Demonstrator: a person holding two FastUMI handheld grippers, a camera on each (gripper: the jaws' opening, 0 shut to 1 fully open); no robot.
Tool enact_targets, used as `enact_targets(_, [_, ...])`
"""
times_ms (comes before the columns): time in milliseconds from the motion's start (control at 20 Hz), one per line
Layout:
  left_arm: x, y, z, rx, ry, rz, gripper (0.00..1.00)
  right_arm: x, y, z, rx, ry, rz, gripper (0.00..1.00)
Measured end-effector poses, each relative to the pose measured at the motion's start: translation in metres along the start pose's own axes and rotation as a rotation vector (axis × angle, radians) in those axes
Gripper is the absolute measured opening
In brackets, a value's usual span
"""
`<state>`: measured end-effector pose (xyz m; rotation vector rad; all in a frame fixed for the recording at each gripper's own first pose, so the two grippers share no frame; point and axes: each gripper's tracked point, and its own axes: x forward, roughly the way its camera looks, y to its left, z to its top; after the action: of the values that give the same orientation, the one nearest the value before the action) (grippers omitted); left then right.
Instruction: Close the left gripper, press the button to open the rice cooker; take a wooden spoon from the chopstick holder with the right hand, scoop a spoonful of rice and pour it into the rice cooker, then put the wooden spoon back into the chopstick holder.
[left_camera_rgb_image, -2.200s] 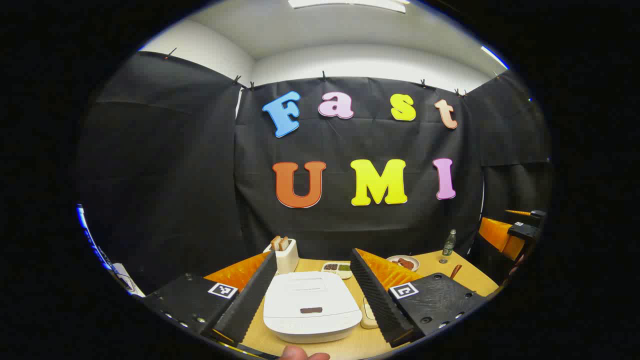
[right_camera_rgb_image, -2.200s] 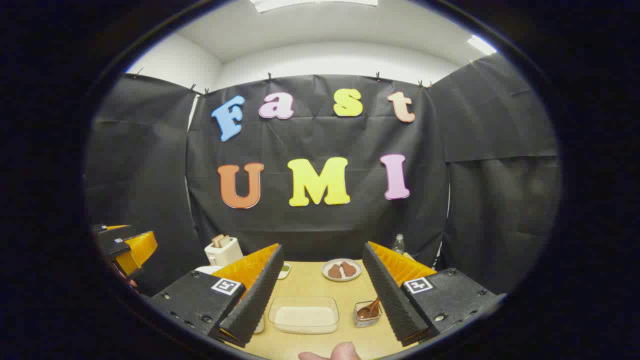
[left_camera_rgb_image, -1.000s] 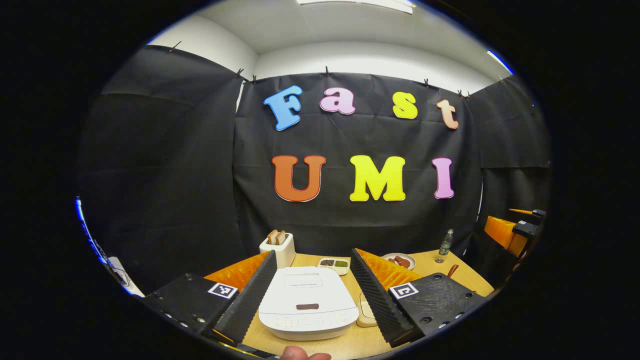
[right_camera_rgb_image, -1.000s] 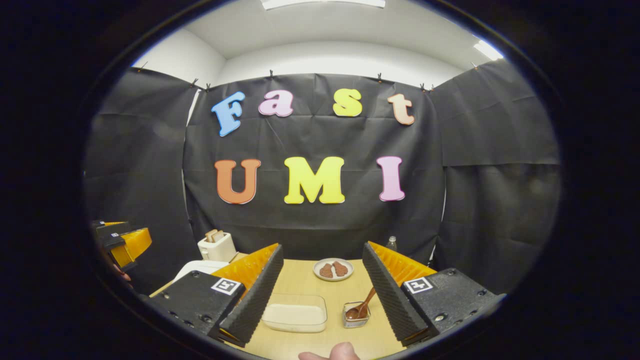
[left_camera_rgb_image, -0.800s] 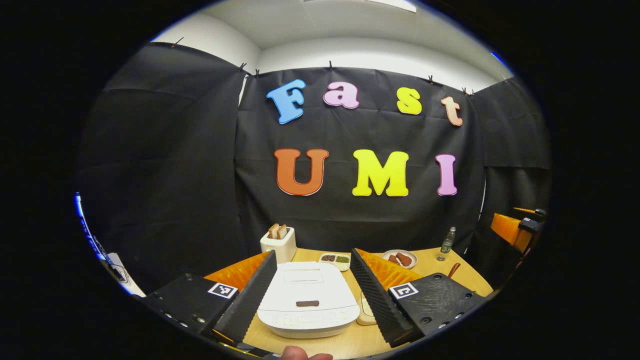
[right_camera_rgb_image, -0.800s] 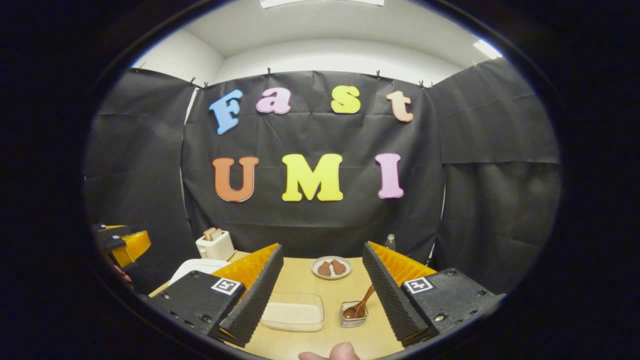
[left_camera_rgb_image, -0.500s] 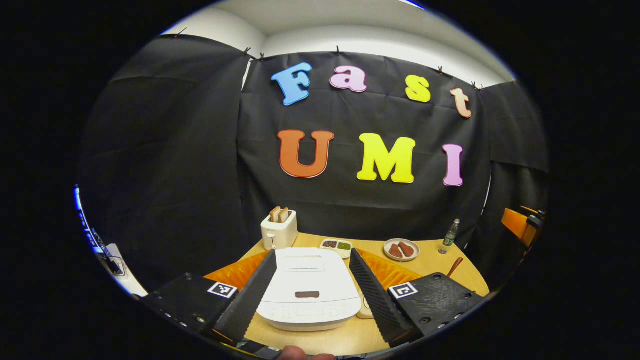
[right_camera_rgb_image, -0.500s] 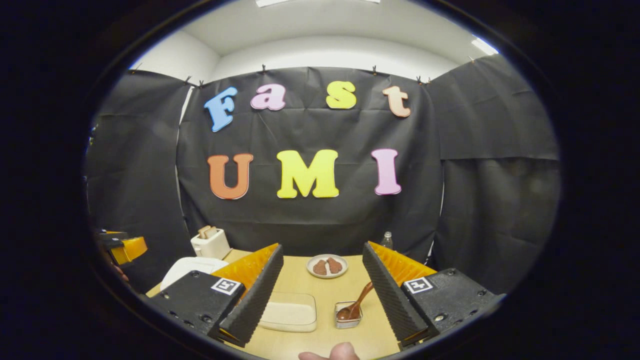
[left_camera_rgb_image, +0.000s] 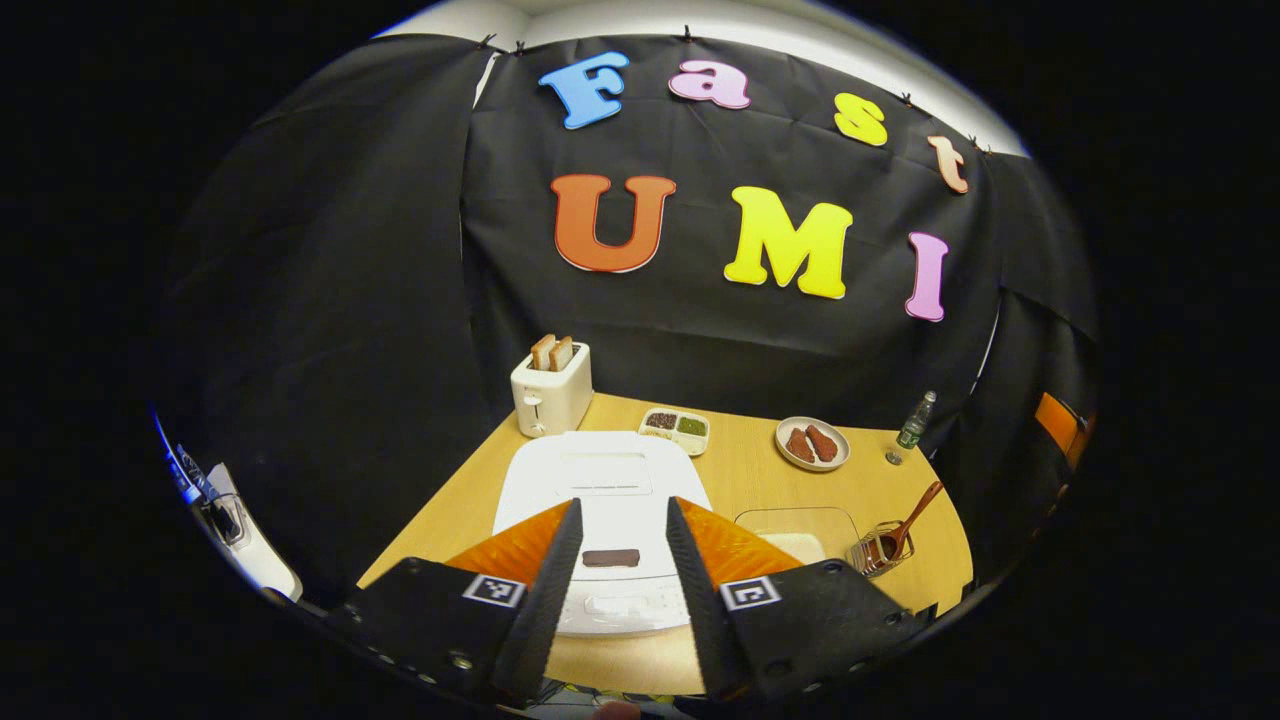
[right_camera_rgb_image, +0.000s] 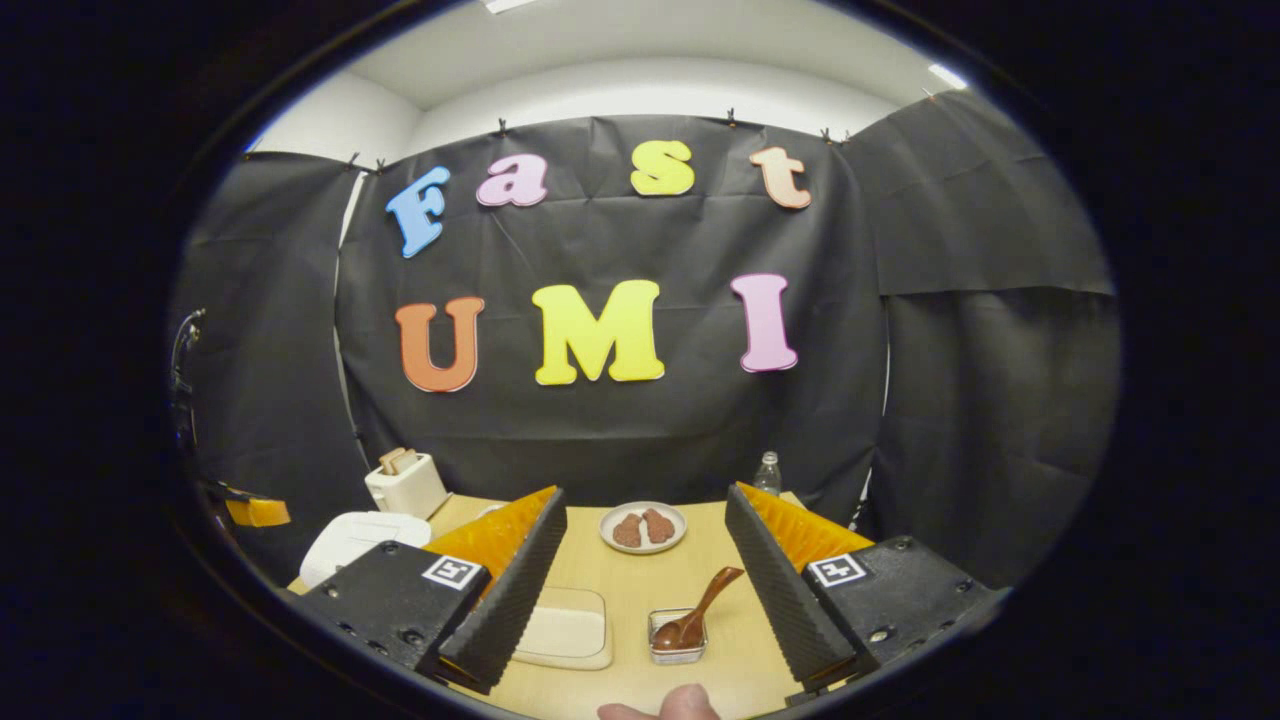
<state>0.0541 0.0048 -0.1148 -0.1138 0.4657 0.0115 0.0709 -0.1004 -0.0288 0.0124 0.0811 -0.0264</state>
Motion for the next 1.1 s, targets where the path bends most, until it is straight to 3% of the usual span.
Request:
enact_targets(50, [0.006,0.000,-0.004,0.000,0.029,-0.005,0.35,0.004,-0.004,-0.002,0.005,0.003,-0.003,1.00])
enact_targets(150, [0.015,0.007,-0.010,0.004,0.075,0.011,0.30,0.010,-0.010,-0.006,0.012,0.015,-0.008,1.00])
enact_targets(200, [0.020,0.010,-0.012,0.004,0.094,0.013,0.10,0.012,-0.012,-0.009,0.016,0.022,-0.010,1.00])
enact_targets(250, [0.026,0.008,-0.016,-0.001,0.123,-0.004,0.00,0.013,-0.015,-0.012,0.019,0.029,-0.014,1.00])
enact_targets(600, [0.064,0.013,-0.068,-0.154,0.301,-0.027,0.00,0.018,-0.040,-0.024,0.020,0.062,-0.056,1.00])
enact_targets(800, [0.073,0.020,-0.081,-0.145,0.342,-0.019,0.00,0.017,-0.051,-0.031,0.022,0.083,-0.082,1.00])
enact_targets(850, [0.074,0.021,-0.084,-0.139,0.344,-0.017,0.08,0.018,-0.051,-0.033,0.020,0.088,-0.084,1.00])
enact_targets(1000, [0.079,0.023,-0.090,-0.124,0.352,-0.015,0.08,0.019,-0.049,-0.035,0.020,0.098,-0.083,1.00])
enact_targets(1050, [0.078,0.023,-0.090,-0.123,0.351,-0.018,0.00,0.019,-0.048,-0.037,0.022,0.101,-0.082,1.00])
enact_targets(1100, [0.079,0.023,-0.091,-0.128,0.354,-0.020,0.00,0.019,-0.047,-0.037,0.025,0.102,-0.081,1.00])
